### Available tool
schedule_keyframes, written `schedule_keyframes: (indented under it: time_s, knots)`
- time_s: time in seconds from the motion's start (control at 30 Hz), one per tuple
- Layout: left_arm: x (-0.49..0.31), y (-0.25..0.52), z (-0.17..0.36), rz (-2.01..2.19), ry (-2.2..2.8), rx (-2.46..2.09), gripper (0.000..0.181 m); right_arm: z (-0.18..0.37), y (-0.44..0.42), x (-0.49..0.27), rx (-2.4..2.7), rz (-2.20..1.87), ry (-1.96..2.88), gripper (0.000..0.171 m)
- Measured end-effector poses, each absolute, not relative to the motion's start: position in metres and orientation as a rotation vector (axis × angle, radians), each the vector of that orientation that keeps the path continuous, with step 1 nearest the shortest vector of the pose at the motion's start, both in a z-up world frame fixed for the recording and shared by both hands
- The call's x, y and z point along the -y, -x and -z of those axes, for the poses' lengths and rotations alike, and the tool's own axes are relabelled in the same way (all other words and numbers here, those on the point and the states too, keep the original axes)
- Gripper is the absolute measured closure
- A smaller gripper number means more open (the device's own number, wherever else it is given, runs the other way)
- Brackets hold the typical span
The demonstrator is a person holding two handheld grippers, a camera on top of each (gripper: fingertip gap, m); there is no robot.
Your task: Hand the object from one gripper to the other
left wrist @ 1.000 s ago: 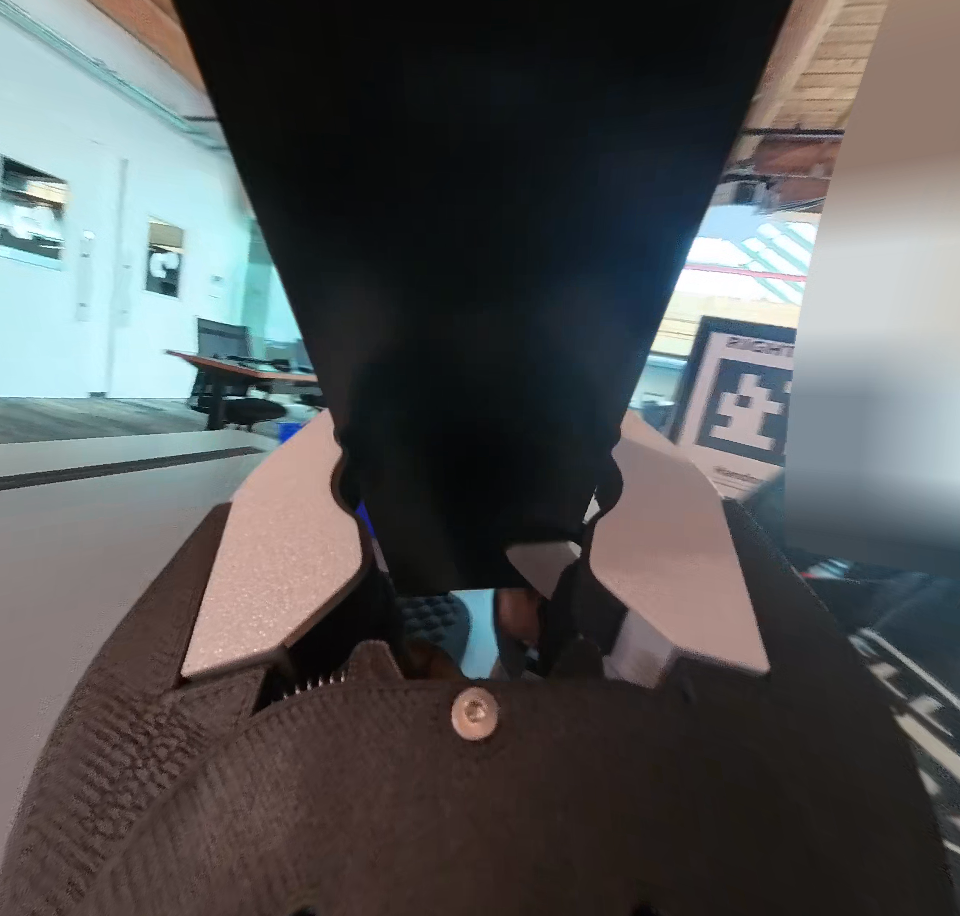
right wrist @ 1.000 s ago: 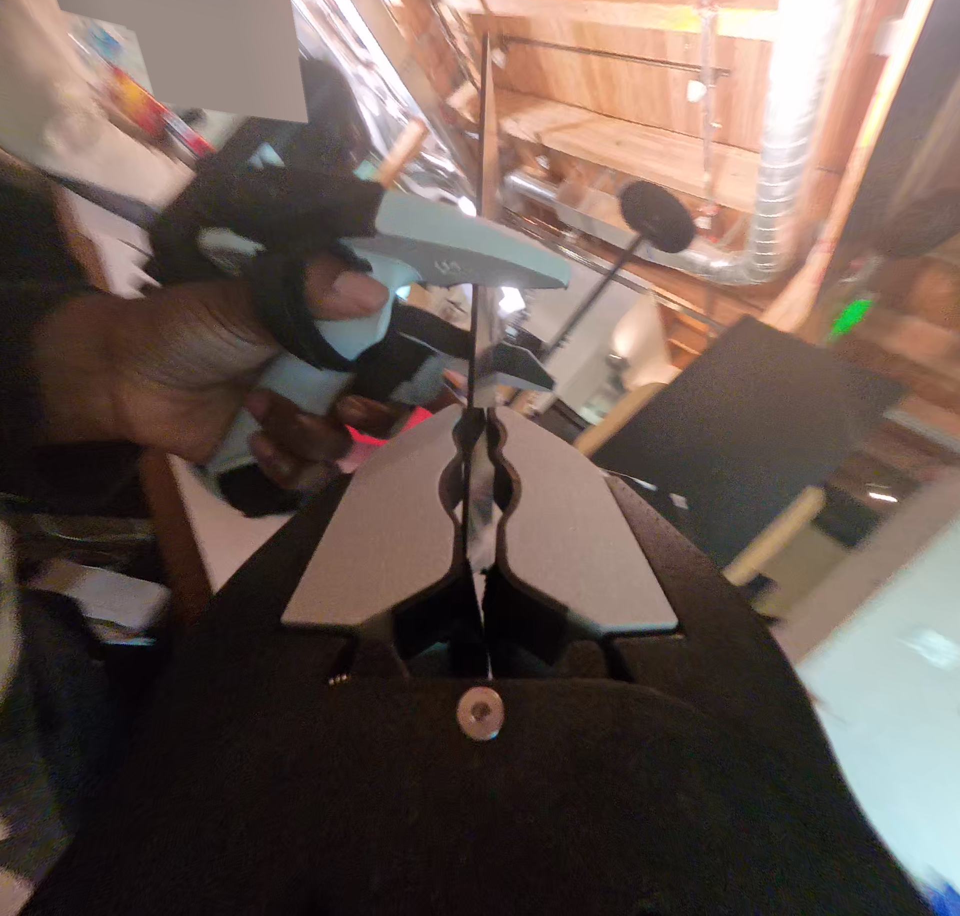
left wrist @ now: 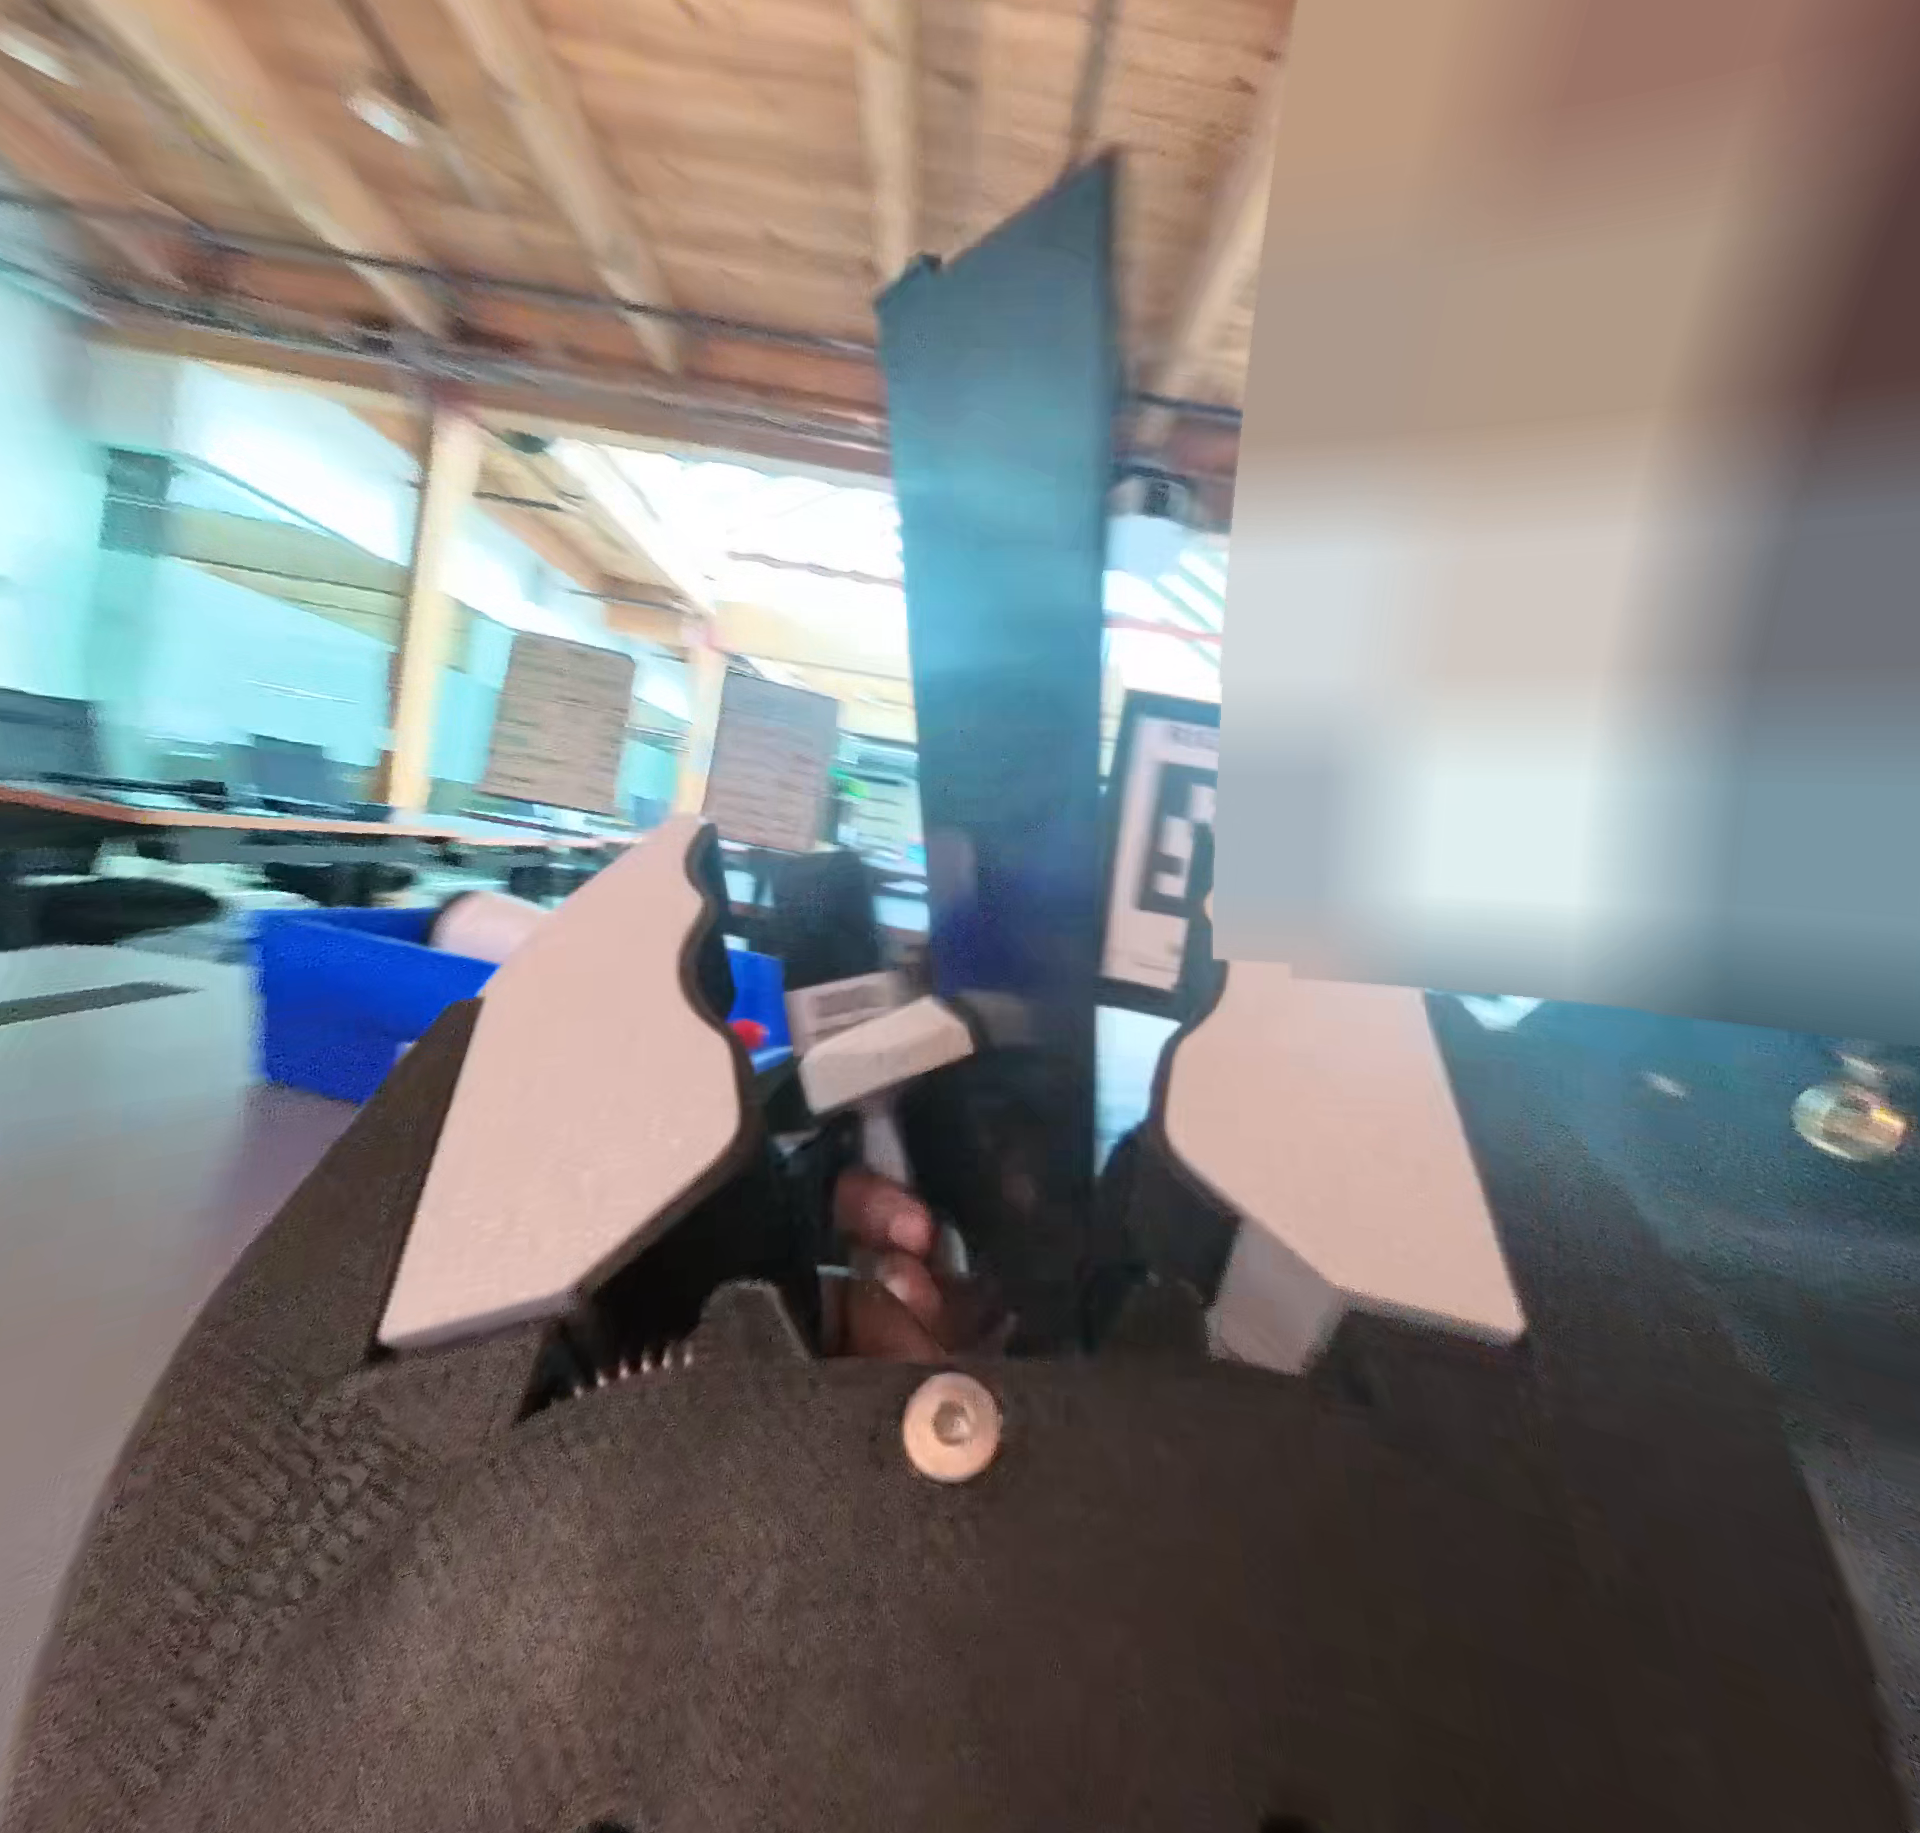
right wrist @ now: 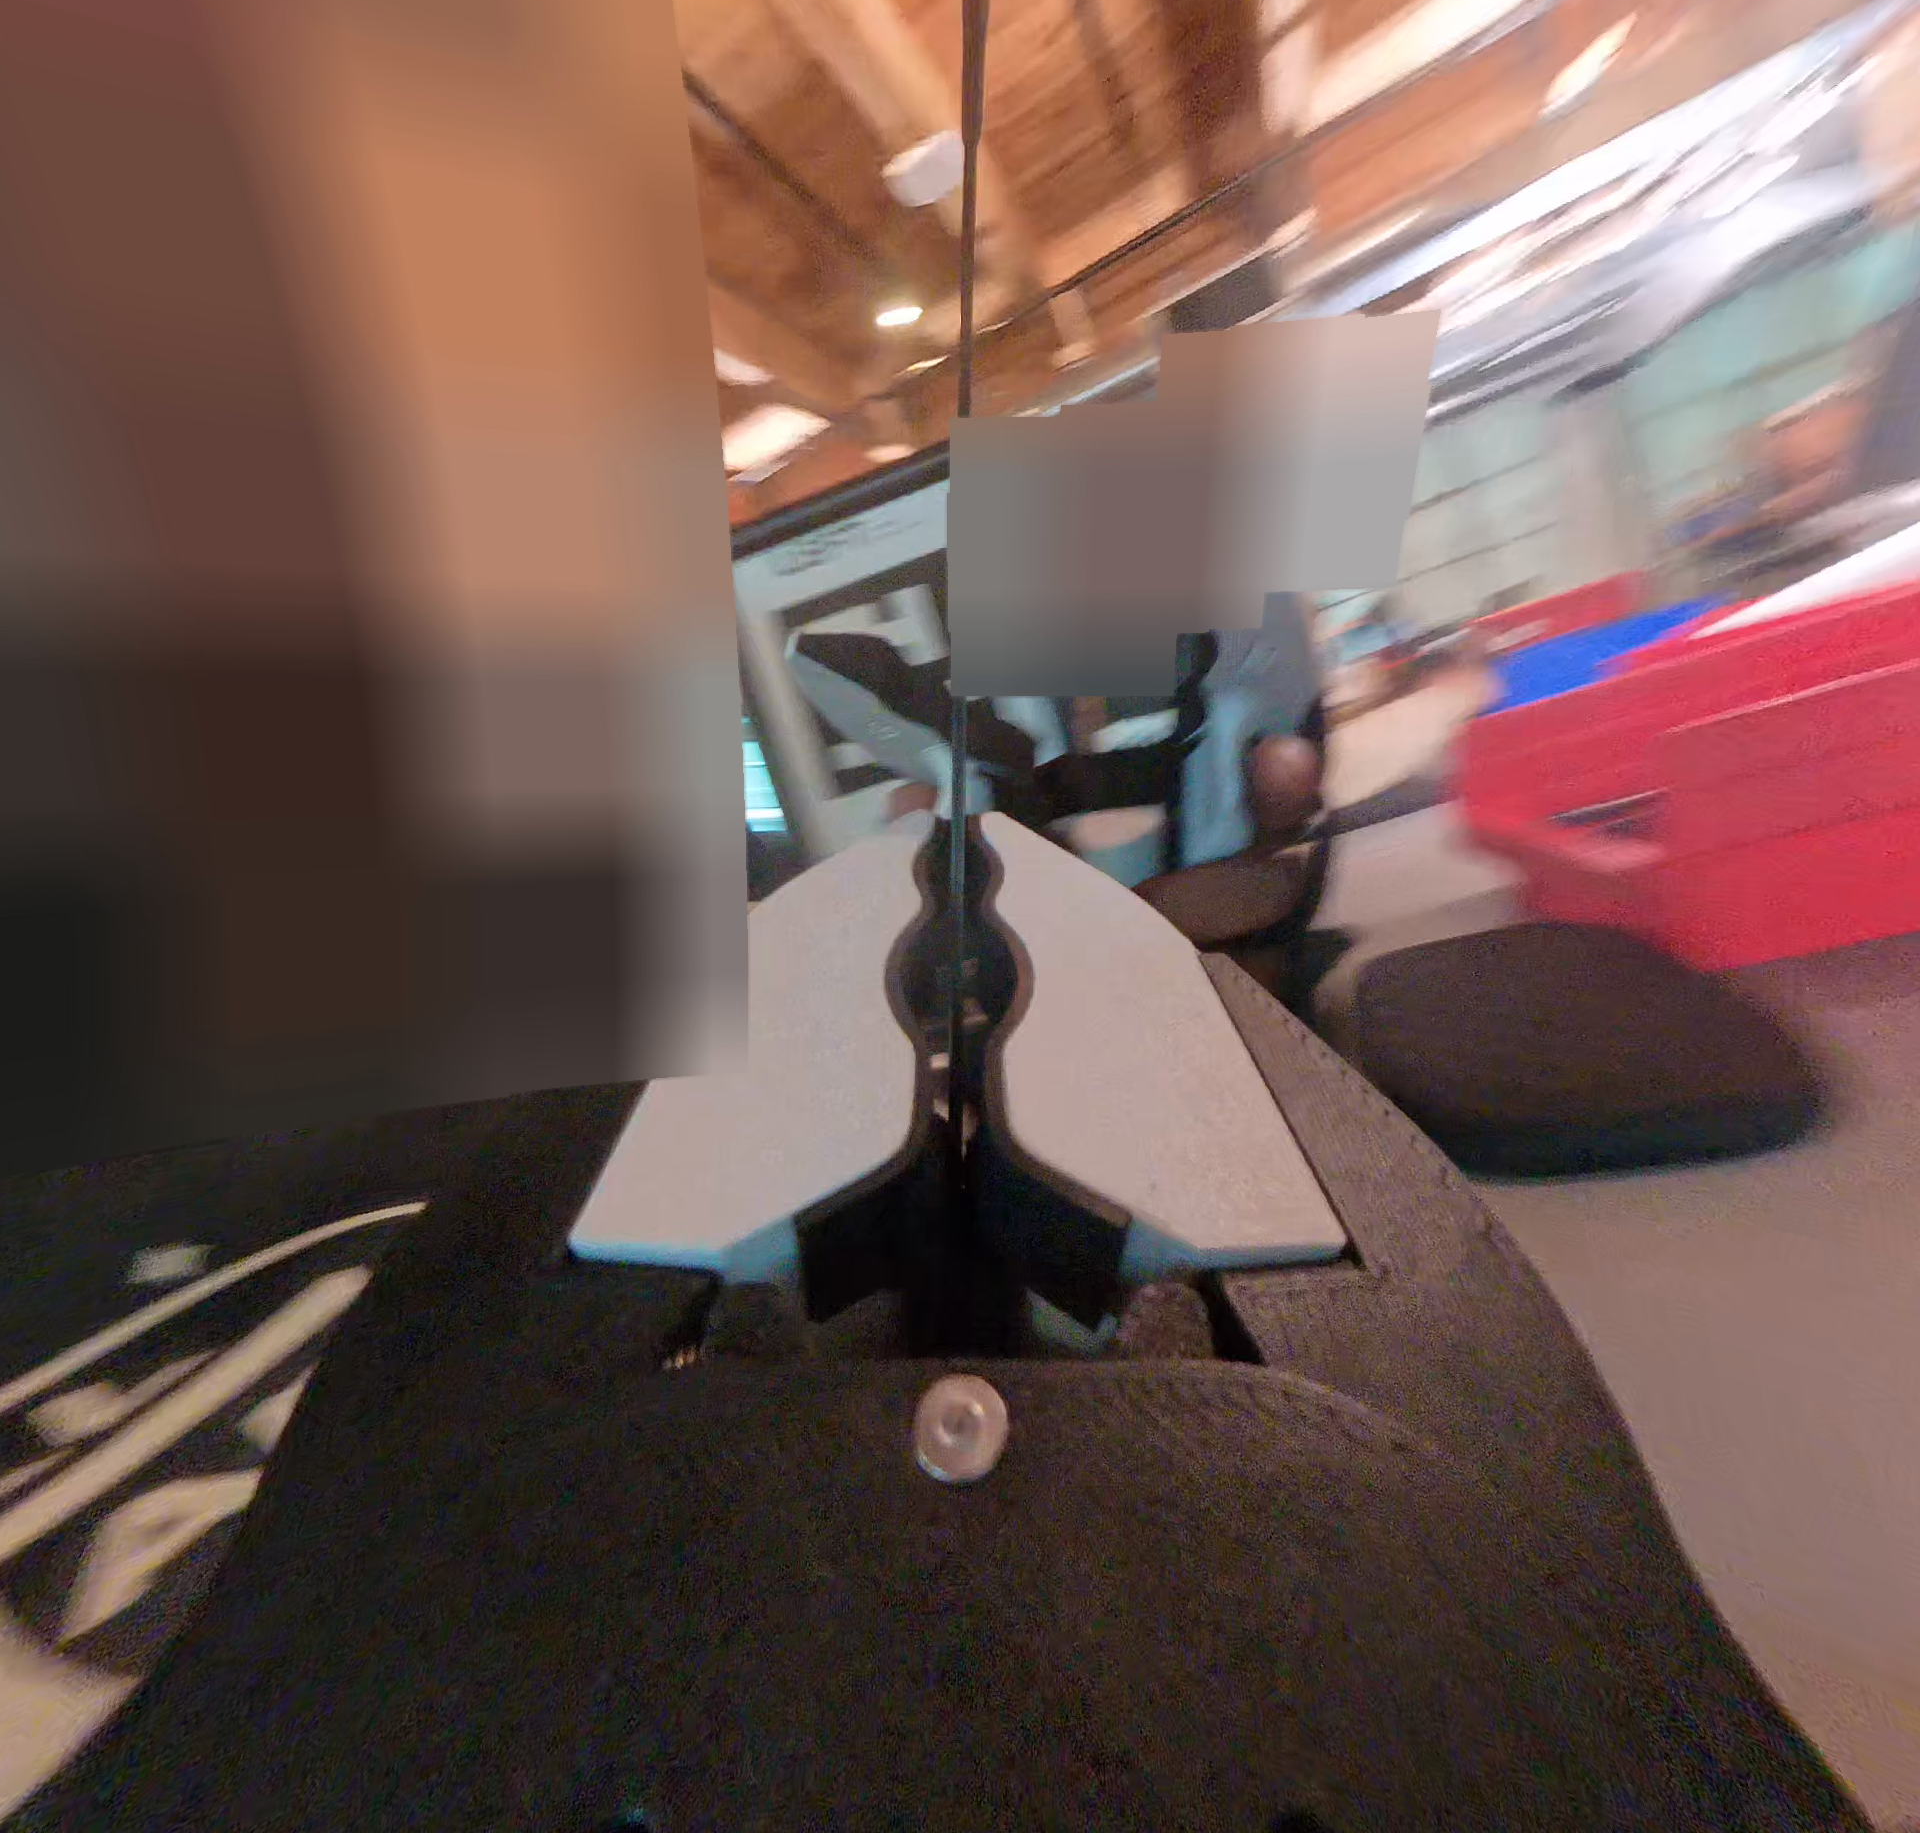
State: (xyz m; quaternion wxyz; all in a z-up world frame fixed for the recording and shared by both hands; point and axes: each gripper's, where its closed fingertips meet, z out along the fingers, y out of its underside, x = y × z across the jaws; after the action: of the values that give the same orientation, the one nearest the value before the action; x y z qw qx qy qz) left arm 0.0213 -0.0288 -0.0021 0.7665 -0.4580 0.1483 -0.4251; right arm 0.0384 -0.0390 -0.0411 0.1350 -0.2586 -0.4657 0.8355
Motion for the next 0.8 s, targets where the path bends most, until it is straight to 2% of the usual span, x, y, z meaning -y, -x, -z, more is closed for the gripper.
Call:
schedule_keyframes:
  time_s: [0.13, 0.27, 0.33, 0.5, 0.6, 0.8]
  knots:
    - [0.016, -0.009, 0.004, 0.751, 1.025, -0.222, 0.123, 0.031, -0.030, 0.007, 1.137, -1.910, 0.736, 0.169]
    - [0.007, -0.011, 0.008, 0.659, 1.080, -0.241, 0.150, 0.023, -0.036, 0.013, 1.107, -1.831, 0.669, 0.169]
    - [0.011, -0.018, 0.006, 0.696, 1.061, -0.289, 0.170, 0.023, -0.034, 0.011, 1.094, -1.833, 0.692, 0.169]
    - [0.017, -0.022, 0.002, 0.884, 1.050, -0.325, 0.180, 0.022, -0.035, 0.012, 1.073, -1.946, 0.700, 0.167]
    - [0.018, -0.019, 0.002, 0.944, 1.074, -0.327, 0.180, 0.020, -0.038, 0.007, 1.022, -1.941, 0.677, 0.153]
    - [0.020, -0.016, 0.013, 0.948, 1.203, -0.396, 0.180, 0.015, -0.042, 0.000, 1.200, -1.933, 0.742, 0.147]
